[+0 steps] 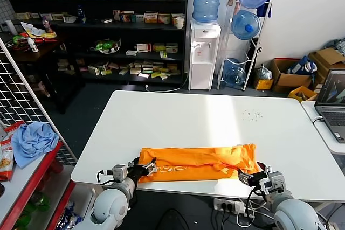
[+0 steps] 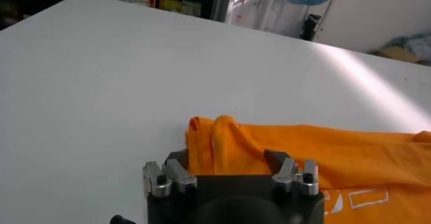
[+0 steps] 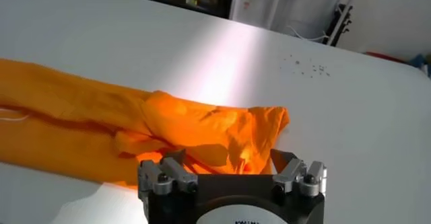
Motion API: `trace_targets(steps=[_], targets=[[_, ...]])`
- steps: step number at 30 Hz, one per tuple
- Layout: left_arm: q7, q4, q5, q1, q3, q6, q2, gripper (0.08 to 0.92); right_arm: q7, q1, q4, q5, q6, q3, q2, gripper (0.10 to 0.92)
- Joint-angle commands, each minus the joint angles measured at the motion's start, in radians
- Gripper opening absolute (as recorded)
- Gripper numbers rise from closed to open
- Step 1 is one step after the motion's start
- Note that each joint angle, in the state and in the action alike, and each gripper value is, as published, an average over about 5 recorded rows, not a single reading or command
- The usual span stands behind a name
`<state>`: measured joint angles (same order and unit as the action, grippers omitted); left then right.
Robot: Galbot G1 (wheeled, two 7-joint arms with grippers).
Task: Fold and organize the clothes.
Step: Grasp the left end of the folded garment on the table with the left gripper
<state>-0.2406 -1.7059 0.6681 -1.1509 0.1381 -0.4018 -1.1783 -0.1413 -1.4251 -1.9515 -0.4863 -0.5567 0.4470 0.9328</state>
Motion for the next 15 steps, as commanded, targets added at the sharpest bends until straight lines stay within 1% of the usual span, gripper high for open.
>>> trace_targets(steps=[1,10,15], targets=[[0.001,-0.004,0.026,-0.012,-0.001,-0.026,0.002,0.675,-0.002,-0.009,-0.018,-0.001,-0.001,0.003,0.000,0.823],[0.022,-0.025,-0.001,-0.025,0.003,-0.022,0.000,0.415,-0.003,-0.015,-0.023,-0.001,-0.003,0.004,0.005,0.823],[0.021,-0.028,-0.007,-0.012,0.023,-0.015,0.025,0.268,-0.003,-0.021,-0.032,0.002,-0.003,0.006,0.005,0.823]])
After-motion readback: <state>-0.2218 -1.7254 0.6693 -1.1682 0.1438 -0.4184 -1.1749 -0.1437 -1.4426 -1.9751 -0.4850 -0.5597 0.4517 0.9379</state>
